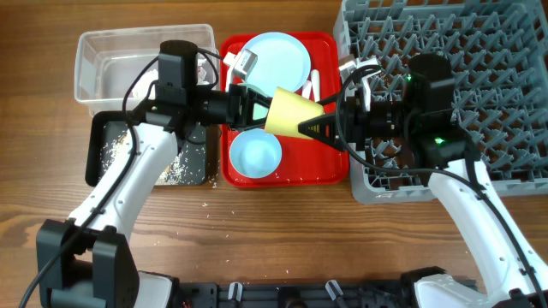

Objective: Sort waste into correct bins and load items into the dishwasher rack
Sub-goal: 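Place the yellow cup upside down in the dish rack with the right gripper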

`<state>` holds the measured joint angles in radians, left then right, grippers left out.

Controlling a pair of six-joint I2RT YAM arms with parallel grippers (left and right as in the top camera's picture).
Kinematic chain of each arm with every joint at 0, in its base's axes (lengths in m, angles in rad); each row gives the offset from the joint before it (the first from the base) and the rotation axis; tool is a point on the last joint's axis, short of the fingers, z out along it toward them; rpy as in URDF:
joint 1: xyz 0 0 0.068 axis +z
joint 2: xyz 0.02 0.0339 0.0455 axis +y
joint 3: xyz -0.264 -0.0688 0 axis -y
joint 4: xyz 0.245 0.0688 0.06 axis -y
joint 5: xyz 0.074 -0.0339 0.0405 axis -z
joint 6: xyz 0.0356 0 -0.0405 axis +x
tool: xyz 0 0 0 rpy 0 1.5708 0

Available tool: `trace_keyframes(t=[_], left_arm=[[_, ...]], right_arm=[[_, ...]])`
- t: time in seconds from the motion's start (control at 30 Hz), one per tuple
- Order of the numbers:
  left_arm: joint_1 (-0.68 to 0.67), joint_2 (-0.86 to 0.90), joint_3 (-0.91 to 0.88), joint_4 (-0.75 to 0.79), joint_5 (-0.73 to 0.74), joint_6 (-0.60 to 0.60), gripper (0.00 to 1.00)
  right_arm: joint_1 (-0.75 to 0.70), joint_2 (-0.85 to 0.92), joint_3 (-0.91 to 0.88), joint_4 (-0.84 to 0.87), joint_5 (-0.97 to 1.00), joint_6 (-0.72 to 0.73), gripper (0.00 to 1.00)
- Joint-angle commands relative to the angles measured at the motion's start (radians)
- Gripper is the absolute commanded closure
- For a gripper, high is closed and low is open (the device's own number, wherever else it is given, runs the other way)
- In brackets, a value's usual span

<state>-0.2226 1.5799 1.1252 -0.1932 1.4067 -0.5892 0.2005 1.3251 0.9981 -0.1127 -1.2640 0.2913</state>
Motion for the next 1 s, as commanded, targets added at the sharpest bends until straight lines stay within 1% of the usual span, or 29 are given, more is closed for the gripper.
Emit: trace_keyframes(t=[0.0, 0.13, 0.17, 0.23, 0.3, 0.37, 0.47, 0.53, 0.6, 0.63, 0.7, 0.77, 0.87, 0.97], left_arm=[[-0.006, -0.010, 0.006, 0.003, -0.017, 0.005, 0.77], [-0.006, -0.010, 0.006, 0.003, -0.039, 0.008, 0.76], [-0.006, -0.010, 0.006, 0.003, -0.044, 0.009, 0.75], [-0.006, -0.010, 0.006, 0.003, -0.066, 0.008, 0.75], [-0.006, -0.010, 0.006, 0.003, -0.087, 0.009, 0.75], [-0.006, -0.010, 0.006, 0.003, -0.136, 0.010, 0.75], [-0.006, -0.010, 0.006, -0.014, -0.231, 0.067, 0.74], [-0.006, -0.010, 0.006, -0.063, -0.341, 0.107, 0.73], [-0.006, -0.010, 0.006, -0.143, -0.505, 0.138, 0.72], [-0.006, -0.010, 0.006, -0.194, -0.619, 0.142, 0.72], [-0.006, -0.009, 0.006, -0.280, -0.800, 0.142, 0.71], [-0.006, -0.009, 0.006, -0.345, -0.929, 0.142, 0.71], [-0.006, -0.009, 0.006, -0.401, -1.011, 0.142, 0.71], [-0.006, -0.009, 0.006, -0.433, -1.029, 0.168, 0.71]], right_arm=[[-0.075, -0.010, 0.016, -0.018, -0.017, 0.007, 0.59], [-0.240, -0.064, 0.016, -0.107, -0.017, -0.013, 0.59], [-0.281, -0.080, 0.016, -0.145, -0.015, -0.032, 0.59], [-0.350, -0.114, 0.016, -0.273, 0.066, -0.066, 0.59], [-0.376, -0.142, 0.017, -0.394, 0.220, -0.082, 0.58], [-0.377, -0.180, 0.037, -0.554, 0.468, -0.082, 0.55], [-0.377, -0.192, 0.129, -0.770, 0.726, -0.090, 0.55], [-0.368, -0.180, 0.217, -0.919, 0.874, -0.094, 0.55], [-0.343, -0.158, 0.274, -1.022, 0.940, -0.097, 0.55], [-0.323, -0.133, 0.294, -1.073, 0.971, -0.092, 0.55], [-0.286, -0.090, 0.298, -1.120, 1.030, -0.073, 0.55], [-0.248, -0.030, 0.298, -1.158, 1.108, -0.049, 0.55], [-0.211, 0.076, 0.298, -1.203, 1.136, -0.043, 0.55], [-0.200, 0.182, 0.296, -1.242, 1.179, -0.027, 0.55]])
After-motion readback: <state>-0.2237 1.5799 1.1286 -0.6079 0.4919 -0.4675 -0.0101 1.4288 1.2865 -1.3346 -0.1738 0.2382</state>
